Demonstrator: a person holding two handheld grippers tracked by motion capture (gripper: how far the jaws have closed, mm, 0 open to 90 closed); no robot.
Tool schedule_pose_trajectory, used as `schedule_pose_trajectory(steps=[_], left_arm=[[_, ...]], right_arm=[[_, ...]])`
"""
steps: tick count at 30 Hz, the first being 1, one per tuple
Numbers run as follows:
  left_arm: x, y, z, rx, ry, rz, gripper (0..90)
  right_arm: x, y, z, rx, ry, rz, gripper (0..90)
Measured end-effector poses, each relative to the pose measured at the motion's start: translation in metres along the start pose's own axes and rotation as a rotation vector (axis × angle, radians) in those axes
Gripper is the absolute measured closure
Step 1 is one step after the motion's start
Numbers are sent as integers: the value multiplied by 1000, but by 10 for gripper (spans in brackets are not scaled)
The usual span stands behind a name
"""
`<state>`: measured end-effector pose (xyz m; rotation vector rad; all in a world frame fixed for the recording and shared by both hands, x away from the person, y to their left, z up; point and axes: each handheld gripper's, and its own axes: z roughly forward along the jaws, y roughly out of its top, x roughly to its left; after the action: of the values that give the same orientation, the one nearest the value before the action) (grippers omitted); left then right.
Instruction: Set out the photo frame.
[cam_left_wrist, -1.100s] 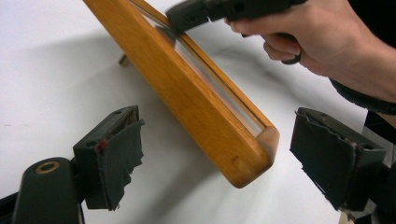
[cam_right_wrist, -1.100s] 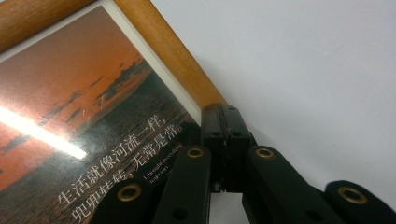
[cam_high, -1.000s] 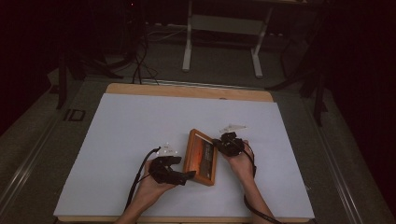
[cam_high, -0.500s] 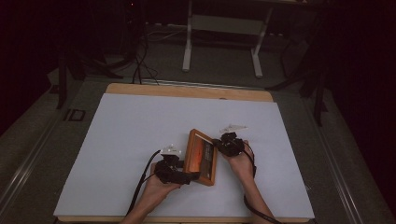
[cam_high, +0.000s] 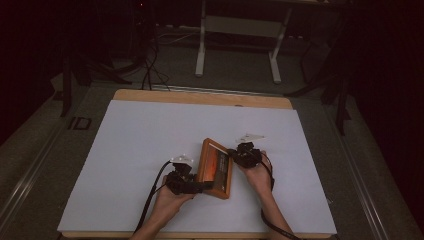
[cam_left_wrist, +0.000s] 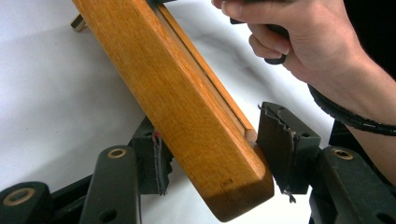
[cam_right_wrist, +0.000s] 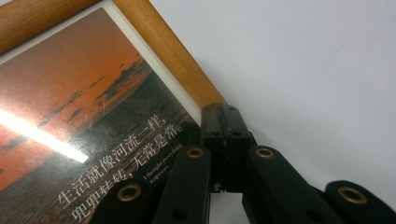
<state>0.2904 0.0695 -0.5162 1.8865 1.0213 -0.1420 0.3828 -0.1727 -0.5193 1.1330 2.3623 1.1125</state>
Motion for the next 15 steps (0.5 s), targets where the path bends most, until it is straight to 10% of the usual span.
schedule_pose_trajectory(steps=[15], left_arm=[[-9,8,2,24,43,1,503]], right_arm=[[0,-2,-7,17,-16,-39,850]])
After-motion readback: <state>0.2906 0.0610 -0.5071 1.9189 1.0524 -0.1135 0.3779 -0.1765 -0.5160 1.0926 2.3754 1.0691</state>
